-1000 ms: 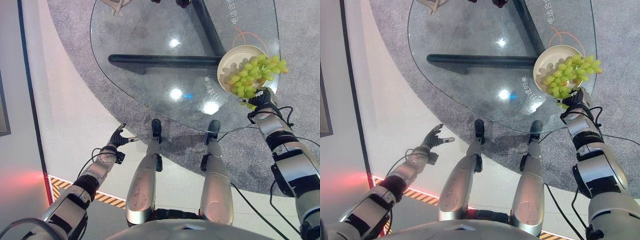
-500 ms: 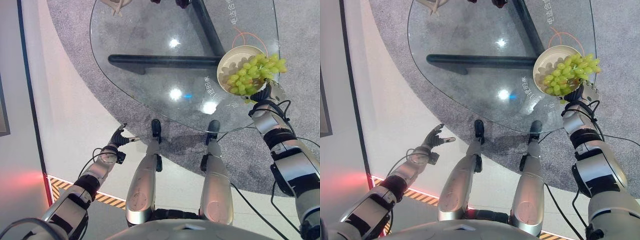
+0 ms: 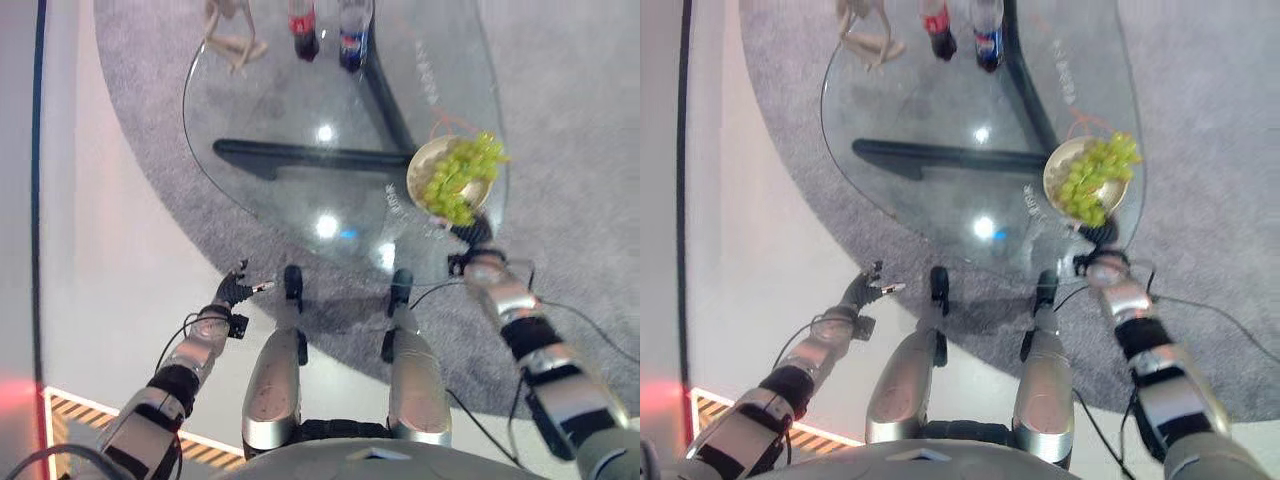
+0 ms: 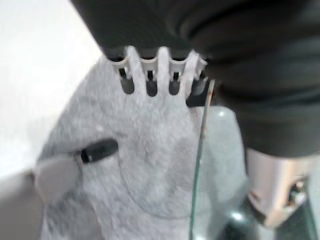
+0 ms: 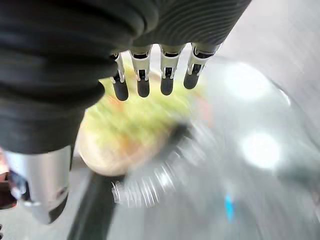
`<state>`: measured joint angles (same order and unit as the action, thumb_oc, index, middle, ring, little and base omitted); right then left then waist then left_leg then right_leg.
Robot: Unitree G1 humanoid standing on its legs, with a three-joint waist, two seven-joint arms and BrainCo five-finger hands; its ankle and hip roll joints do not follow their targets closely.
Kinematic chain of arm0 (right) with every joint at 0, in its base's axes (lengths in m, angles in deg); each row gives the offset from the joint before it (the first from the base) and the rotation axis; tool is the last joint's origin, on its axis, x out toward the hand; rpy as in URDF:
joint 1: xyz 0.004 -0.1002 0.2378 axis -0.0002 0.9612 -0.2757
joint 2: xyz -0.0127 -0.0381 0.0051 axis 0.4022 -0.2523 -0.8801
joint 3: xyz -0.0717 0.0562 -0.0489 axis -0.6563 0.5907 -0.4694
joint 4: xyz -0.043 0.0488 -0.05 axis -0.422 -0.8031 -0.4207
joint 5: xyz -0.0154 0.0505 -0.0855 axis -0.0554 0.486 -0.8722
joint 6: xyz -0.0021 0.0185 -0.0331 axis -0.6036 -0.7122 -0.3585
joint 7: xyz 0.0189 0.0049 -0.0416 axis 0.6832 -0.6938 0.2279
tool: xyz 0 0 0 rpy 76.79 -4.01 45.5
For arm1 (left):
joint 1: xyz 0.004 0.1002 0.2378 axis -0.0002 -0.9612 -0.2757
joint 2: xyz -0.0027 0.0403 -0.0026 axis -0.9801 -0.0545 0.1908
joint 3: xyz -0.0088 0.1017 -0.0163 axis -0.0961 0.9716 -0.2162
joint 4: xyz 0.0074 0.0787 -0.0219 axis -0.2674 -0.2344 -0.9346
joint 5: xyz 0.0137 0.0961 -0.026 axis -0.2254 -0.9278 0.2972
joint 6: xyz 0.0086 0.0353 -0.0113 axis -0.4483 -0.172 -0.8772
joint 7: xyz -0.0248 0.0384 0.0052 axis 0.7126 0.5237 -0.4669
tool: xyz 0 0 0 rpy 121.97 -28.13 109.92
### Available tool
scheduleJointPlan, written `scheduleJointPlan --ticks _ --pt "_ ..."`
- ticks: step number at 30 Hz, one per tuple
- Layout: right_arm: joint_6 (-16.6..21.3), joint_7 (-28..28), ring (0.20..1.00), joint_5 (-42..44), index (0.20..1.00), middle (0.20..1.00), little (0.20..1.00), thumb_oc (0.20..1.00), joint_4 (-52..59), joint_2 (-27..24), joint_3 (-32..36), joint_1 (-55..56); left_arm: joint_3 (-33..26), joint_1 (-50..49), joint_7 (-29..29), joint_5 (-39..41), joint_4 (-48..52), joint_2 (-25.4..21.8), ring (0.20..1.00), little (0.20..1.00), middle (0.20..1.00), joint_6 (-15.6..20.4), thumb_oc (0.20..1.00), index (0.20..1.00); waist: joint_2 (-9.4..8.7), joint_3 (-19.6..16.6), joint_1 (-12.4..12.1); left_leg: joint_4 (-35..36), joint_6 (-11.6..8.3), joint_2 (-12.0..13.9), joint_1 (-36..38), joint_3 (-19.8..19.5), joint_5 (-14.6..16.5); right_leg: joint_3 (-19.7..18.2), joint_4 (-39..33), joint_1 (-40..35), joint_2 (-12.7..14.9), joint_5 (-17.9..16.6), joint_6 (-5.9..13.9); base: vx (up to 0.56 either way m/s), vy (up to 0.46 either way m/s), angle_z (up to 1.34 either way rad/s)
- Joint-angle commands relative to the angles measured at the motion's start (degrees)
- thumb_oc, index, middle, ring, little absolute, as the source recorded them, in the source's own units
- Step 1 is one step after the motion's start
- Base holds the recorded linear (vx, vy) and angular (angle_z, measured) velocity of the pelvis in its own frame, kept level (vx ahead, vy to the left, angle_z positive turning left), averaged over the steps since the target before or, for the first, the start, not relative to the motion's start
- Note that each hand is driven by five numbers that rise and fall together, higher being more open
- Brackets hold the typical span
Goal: Pick up fruits into the plate
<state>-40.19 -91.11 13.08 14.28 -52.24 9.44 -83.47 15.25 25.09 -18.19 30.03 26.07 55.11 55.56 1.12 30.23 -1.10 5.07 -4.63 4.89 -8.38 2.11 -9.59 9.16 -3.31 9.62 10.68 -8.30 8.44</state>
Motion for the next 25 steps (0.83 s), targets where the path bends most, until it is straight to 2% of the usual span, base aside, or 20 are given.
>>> scheduleJointPlan --ticks 1,3,4,8,13,19,25 --pt "7.6 7.1 1.000 6.3 1.000 1.000 1.000 1.000 -0.7 0.9 0.2 5.2 -2.5 -2.1 -2.9 2.1 -4.8 1.6 1.000 1.000 1.000 1.5 1.000 1.000 -1.08 -3.9 0.3 -3.5 1.24 -2.3 3.0 3.6 9.0 1.0 6.7 0.7 -2.3 5.1 -1.82 0.09 0.016 0.11" --pt "8.9 10.2 1.000 7.3 1.000 1.000 1.000 1.000 -4.2 2.9 0.8 7.5 -3.2 -3.2 -4.4 1.5 -6.4 2.1 1.000 1.000 1.000 1.9 1.000 1.000 -1.60 -5.5 0.3 -3.8 1.26 -2.2 4.3 3.7 9.3 1.2 6.3 -1.1 -2.2 5.2 -1.85 0.16 0.006 0.04" --pt "10.4 13.3 1.000 7.5 1.000 1.000 1.000 1.000 -9.5 4.8 1.3 9.5 -3.8 -4.3 -5.3 1.0 -9.0 3.0 1.000 1.000 1.000 1.7 1.000 1.000 -2.10 -8.0 0.2 -4.3 1.40 -2.1 5.9 3.9 9.7 1.5 6.0 -3.3 -2.1 5.4 -1.87 0.25 -0.006 -0.01" --pt "11.2 15.8 1.000 7.0 1.000 1.000 1.000 1.000 -16.0 6.4 2.4 11.4 -4.3 -5.8 -7.1 -0.3 -12.2 4.0 1.000 1.000 1.000 2.1 1.000 1.000 -2.58 -11.2 0.0 -4.7 1.62 -2.2 7.9 3.9 10.4 1.7 5.2 -6.1 -2.0 5.7 -1.91 0.15 0.007 0.01" --pt "12.6 19.3 1.000 5.6 1.000 1.000 1.000 1.000 -24.9 8.8 4.0 14.0 -4.5 -8.6 -10.2 0.7 -16.6 5.5 1.000 1.000 1.000 2.7 1.000 1.000 -2.20 -15.6 0.0 -4.4 2.08 -2.5 11.1 3.9 11.3 1.4 4.4 -9.6 -1.8 6.2 -1.73 0.14 0.033 -0.01" --pt "11.1 22.1 1.000 3.4 1.000 1.000 1.000 1.000 -32.9 10.5 5.7 15.6 -5.5 -10.6 -12.1 0.0 -22.3 7.2 1.000 1.000 1.000 1.8 1.000 1.000 -1.80 -18.7 0.3 -3.4 2.23 -2.5 14.0 4.4 11.9 1.3 3.4 -12.5 -1.8 6.6 -1.59 0.10 0.026 -0.03" --pt "7.2 22.0 1.000 -0.8 1.000 1.000 1.000 1.000 -39.1 11.2 6.2 16.0 -6.3 -11.9 -11.4 -3.2 -25.3 8.4 1.000 1.000 1.000 -1.5 1.000 1.000 -1.15 -20.6 0.2 -1.8 2.39 -2.5 17.1 4.5 12.3 1.2 2.6 -15.4 -1.7 7.3 -1.47 0.06 0.015 -0.01"
